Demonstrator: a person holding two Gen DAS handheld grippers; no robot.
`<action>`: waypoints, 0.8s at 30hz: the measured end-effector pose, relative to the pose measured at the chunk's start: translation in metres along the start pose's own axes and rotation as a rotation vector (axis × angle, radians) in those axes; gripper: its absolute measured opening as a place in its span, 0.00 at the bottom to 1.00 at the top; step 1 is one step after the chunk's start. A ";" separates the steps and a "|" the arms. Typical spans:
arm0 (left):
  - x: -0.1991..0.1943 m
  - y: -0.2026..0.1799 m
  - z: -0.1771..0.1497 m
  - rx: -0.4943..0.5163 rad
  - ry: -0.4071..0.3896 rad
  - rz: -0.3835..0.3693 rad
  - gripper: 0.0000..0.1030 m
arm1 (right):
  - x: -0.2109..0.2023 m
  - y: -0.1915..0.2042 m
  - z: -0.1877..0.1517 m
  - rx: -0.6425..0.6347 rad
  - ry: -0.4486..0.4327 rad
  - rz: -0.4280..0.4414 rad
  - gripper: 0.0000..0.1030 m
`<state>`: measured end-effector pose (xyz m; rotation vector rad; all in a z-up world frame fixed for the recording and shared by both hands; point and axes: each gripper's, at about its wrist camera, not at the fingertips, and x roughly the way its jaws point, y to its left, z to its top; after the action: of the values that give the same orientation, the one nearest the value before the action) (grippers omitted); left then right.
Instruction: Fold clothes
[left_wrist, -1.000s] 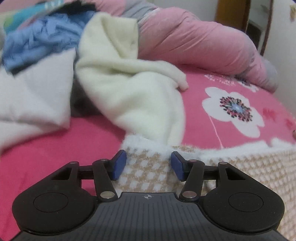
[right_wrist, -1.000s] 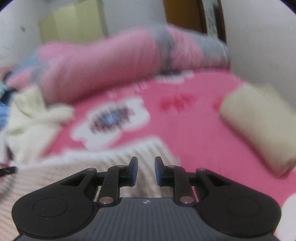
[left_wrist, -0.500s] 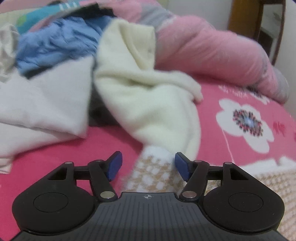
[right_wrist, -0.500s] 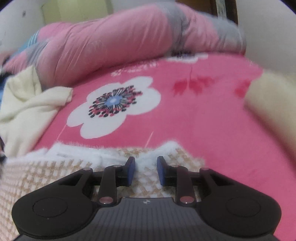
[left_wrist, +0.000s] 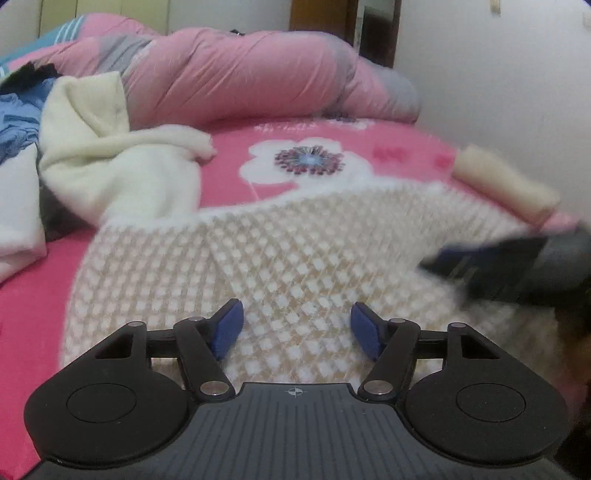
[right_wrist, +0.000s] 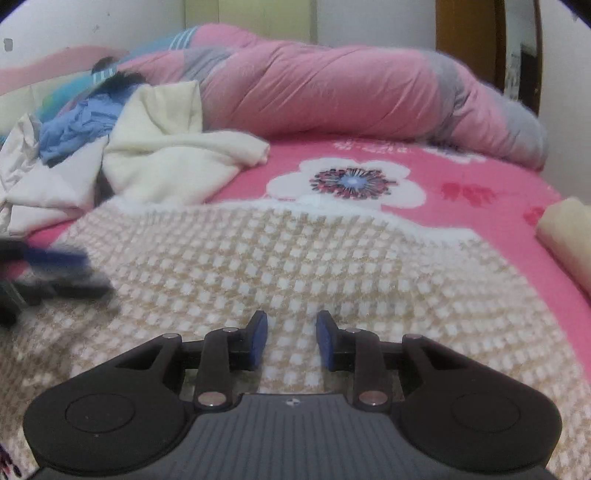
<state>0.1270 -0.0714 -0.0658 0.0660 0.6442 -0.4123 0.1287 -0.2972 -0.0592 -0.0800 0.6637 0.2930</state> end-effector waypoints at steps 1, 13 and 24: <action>-0.004 -0.001 0.000 0.005 -0.017 0.009 0.62 | -0.009 0.001 0.004 0.010 -0.010 -0.011 0.30; -0.026 -0.024 -0.029 0.100 -0.036 -0.015 0.65 | -0.043 0.012 -0.035 0.107 -0.033 0.041 0.30; -0.051 -0.018 -0.047 0.084 -0.031 0.023 0.66 | -0.063 0.037 -0.048 0.001 0.009 0.046 0.31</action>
<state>0.0566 -0.0610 -0.0722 0.1464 0.5947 -0.4177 0.0420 -0.2849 -0.0571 -0.0647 0.6754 0.3371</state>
